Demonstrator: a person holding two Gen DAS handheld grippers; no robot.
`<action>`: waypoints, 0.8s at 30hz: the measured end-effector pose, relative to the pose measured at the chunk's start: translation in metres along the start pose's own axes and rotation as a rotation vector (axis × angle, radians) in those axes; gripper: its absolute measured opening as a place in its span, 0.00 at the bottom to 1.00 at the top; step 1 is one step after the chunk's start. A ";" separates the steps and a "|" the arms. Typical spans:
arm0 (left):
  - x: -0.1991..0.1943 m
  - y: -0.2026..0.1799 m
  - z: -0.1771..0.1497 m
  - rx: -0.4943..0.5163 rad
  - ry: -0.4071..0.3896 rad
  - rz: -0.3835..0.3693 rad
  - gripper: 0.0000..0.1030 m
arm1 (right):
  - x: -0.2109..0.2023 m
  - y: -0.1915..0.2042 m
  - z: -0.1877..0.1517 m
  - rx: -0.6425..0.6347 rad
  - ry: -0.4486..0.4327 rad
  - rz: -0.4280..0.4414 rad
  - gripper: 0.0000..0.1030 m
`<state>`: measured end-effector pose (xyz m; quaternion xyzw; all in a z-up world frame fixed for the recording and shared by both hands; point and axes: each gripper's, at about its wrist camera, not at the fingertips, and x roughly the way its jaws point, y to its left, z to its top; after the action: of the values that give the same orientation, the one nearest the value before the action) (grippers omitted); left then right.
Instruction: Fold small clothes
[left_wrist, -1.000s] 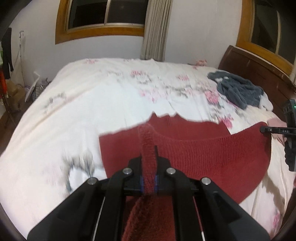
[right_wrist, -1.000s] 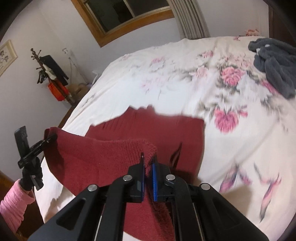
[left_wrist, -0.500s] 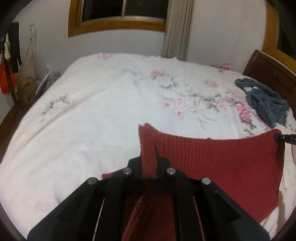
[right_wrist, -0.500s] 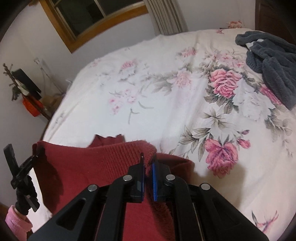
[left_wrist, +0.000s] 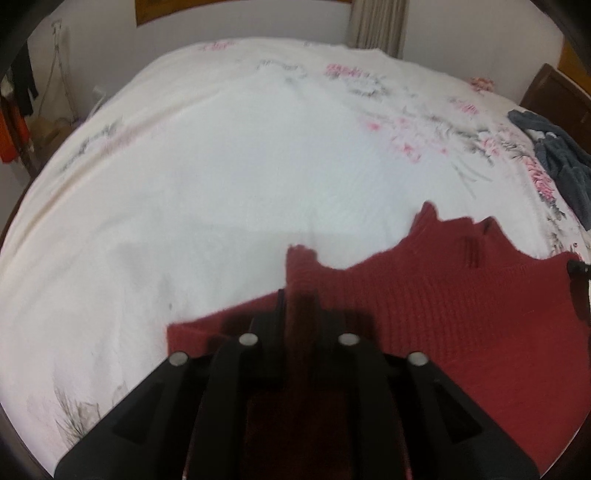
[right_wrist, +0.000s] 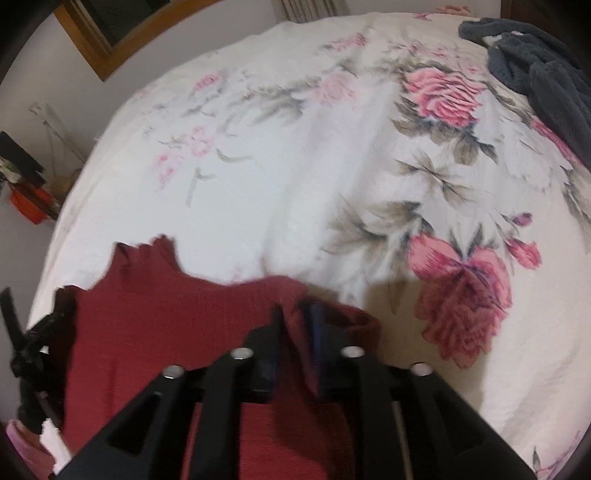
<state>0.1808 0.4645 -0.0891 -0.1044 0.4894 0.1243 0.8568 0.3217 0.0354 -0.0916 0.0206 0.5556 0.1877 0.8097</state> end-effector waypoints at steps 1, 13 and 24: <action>-0.004 0.006 0.000 -0.025 -0.008 -0.011 0.25 | -0.001 -0.001 -0.002 0.002 0.001 0.006 0.31; -0.096 0.017 -0.030 -0.042 -0.143 -0.116 0.47 | -0.077 -0.021 -0.055 0.012 0.013 0.119 0.47; -0.104 -0.025 -0.103 -0.018 0.011 -0.225 0.61 | -0.070 -0.028 -0.126 -0.010 0.159 0.113 0.24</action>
<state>0.0540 0.3987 -0.0486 -0.1670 0.4783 0.0310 0.8616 0.1938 -0.0360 -0.0840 0.0331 0.6153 0.2367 0.7512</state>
